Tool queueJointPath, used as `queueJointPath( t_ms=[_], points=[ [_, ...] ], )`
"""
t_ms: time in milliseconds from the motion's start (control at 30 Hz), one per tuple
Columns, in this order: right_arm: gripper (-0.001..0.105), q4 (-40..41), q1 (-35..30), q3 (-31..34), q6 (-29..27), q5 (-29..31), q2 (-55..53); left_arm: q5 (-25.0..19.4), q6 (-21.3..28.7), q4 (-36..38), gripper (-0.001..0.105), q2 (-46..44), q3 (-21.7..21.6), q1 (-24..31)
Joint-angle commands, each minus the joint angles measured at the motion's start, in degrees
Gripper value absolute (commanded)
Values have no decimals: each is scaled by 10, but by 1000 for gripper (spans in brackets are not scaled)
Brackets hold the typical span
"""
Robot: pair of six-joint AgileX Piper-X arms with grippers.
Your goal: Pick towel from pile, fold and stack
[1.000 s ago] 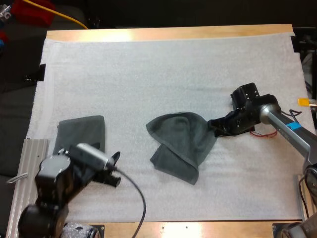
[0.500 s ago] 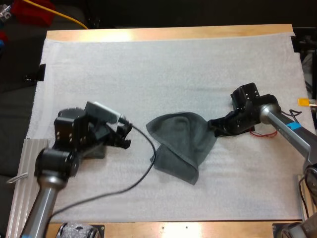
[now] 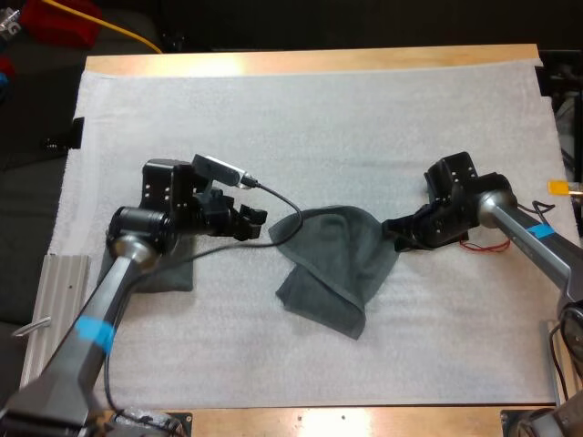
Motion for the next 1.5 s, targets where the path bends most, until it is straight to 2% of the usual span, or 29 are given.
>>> queueJointPath(
  t_ms=[0, 467, 600, 833, 1100, 1167, 1300, 1400, 1433, 1467],
  points=[
    [0, -2, -2, -1, -5, 1, 0, 16, -4, -10, 65, 16, -11, -3],
    [0, -4, -2, -1, -5, 1, 0, 60, -12, -9, 65, 168, -74, -3],
    [0, -6, -2, -1, -5, 1, 0, 98, -23, -9, 65, 194, -77, -7],
    [0, -6, -2, -1, -5, 1, 0, 101, -26, 4, 65, 220, -77, -43],
    [0, -6, -2, -1, -5, 1, 0, 97, -26, 9, 64, 226, -77, -48],
    [0, -6, -2, -1, -5, 1, 0, 97, -26, 9, 59, 226, -77, -48],
    [0, -6, -2, -1, -5, 1, 0, 88, -26, 14, 39, 226, -77, -48],
    [0, -6, -2, -1, 3, 0, 0, 38, -26, 37, 16, 226, -82, -48],
    [0, -4, -2, -1, 3, 0, 0, 20, -26, 48, 5, 226, -85, -48],
    [0, -3, 0, -3, 3, 0, 0, 9, -19, 58, 0, 226, -91, -48]
  ],
)
